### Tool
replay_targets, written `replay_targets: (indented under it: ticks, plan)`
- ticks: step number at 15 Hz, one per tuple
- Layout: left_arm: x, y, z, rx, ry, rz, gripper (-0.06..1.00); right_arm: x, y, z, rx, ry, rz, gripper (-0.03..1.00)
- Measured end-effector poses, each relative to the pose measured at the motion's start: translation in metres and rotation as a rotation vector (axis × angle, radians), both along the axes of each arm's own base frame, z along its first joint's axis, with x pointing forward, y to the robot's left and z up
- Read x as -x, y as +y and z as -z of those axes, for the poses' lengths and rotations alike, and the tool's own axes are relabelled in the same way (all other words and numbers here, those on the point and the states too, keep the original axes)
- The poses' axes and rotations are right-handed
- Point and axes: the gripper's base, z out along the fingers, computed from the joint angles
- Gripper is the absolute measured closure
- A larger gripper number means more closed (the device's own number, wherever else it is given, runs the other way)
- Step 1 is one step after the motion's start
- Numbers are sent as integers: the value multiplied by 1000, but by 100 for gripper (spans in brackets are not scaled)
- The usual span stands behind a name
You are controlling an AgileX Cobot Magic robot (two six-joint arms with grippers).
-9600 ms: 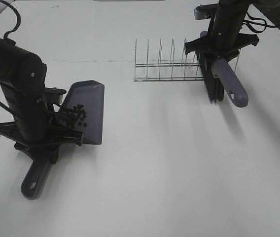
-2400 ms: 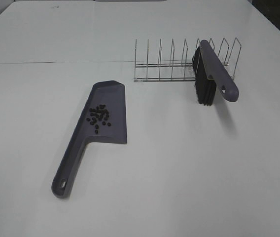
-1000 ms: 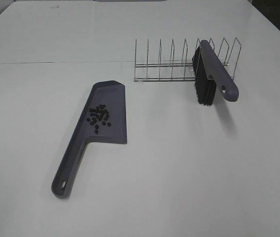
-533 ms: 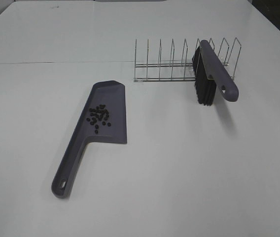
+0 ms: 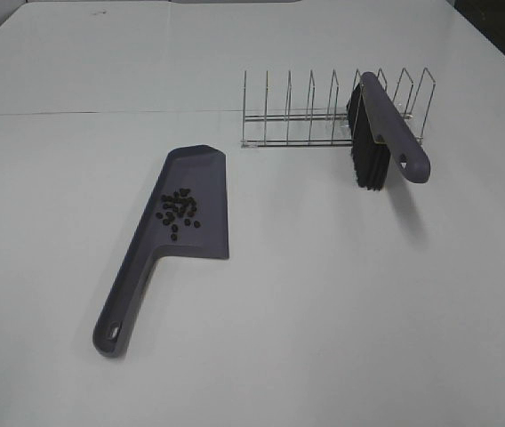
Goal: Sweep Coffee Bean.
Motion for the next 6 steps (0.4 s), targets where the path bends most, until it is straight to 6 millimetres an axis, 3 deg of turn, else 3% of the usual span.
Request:
replay_targets:
  ticks: [6]
  plan:
    - [0, 0, 0, 0, 0, 0, 23, 0, 0, 0, 0, 0, 0, 29]
